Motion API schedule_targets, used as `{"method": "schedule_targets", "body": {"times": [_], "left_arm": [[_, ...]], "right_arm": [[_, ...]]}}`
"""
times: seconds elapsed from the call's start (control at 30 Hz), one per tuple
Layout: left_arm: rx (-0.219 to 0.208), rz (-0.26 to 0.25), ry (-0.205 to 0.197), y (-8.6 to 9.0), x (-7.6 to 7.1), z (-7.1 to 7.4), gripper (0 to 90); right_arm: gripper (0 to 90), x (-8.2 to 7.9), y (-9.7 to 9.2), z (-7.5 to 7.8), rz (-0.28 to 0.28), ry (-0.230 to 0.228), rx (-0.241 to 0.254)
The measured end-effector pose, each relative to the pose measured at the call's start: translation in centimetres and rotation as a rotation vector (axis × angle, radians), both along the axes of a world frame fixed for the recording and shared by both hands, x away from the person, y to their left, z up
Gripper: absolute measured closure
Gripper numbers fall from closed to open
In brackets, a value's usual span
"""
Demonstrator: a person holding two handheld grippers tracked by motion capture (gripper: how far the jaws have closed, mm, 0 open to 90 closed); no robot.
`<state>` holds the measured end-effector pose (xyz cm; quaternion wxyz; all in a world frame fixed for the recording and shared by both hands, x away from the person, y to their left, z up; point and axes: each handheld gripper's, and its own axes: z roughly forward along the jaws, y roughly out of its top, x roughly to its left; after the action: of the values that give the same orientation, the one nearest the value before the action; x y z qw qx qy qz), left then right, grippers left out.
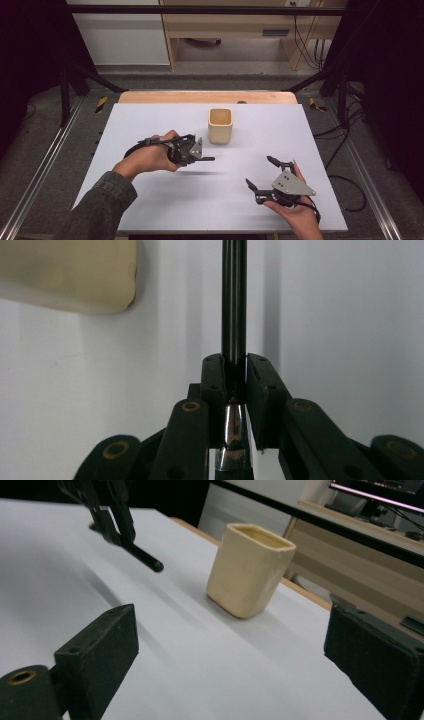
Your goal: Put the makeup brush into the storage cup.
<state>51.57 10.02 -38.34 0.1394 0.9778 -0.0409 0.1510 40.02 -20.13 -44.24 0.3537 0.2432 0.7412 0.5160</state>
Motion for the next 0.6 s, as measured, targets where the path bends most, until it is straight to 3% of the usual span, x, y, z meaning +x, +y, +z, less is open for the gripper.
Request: {"method": "schedule_targets", "body": {"times": [0.1,0.17,0.4,0.6], "left_arm": [[-0.012,-0.015,-0.002,-0.8,-0.4,0.2,78.5],[-0.009,-0.018,-0.003,-1.3,-0.5,0.3,78.5],[-0.017,-0.012,-0.002,-2.6,-0.7,0.9,78.5],[-0.015,-0.004,-0.001,-3.4,-0.7,1.2,78.5]], "right_arm": [[8.8,0.1,0.9,-0.3,-0.038,0.023,-0.078],[8.7,0.1,1.3,-0.4,-0.037,0.024,-0.1],[8.7,-0.3,2.4,-0.2,-0.033,-0.029,-0.173],[9.3,-0.7,3.7,-0.2,-0.021,-0.083,-0.276]]}}
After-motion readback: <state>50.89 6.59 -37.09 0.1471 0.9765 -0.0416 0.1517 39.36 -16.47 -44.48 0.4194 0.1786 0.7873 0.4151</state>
